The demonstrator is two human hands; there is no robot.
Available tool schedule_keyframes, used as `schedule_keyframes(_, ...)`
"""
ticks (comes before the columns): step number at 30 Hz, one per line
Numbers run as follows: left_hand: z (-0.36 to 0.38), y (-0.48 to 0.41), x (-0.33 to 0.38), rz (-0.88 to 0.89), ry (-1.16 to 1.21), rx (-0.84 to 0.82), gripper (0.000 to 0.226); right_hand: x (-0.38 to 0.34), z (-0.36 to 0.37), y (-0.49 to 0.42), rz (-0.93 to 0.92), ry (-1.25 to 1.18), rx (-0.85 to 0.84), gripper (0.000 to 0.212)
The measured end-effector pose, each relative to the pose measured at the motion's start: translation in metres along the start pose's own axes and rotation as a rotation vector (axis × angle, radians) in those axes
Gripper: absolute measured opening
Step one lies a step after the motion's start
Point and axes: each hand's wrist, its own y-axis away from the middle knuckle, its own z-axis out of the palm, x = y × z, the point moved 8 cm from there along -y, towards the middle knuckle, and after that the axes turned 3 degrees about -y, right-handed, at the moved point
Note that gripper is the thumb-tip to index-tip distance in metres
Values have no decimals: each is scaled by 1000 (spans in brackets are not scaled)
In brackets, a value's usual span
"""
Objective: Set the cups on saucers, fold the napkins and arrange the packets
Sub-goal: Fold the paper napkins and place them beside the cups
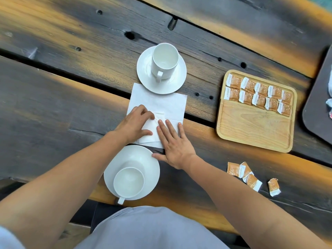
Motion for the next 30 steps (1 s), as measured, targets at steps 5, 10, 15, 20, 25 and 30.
schedule_keyframes(5, 0, -2, 0, -44, 39, -34, 53, 4, 2, 0, -37, -3, -32, 101)
schedule_keyframes(10, -6, -4, 3, -88, 49, -52, 43, 5, -19, 1, 11, -260, 40, 82)
schedule_keyframes(15, -20, -1, -11, -227, -68, 75, 54, 38, -47, 0, 507, -692, 359, 44)
schedule_keyframes(20, -19, -6, -12, -278, -90, 56, 57, 40, -41, -19, 670, -900, 285, 32)
schedule_keyframes(25, -21, -8, -15, -308, -27, 42, 50, 48, -39, -25, 731, -1006, 284, 14)
schedule_keyframes(30, -24, -7, -16, -297, 32, 34, 44, 50, -44, -22, 698, -1087, 356, 5)
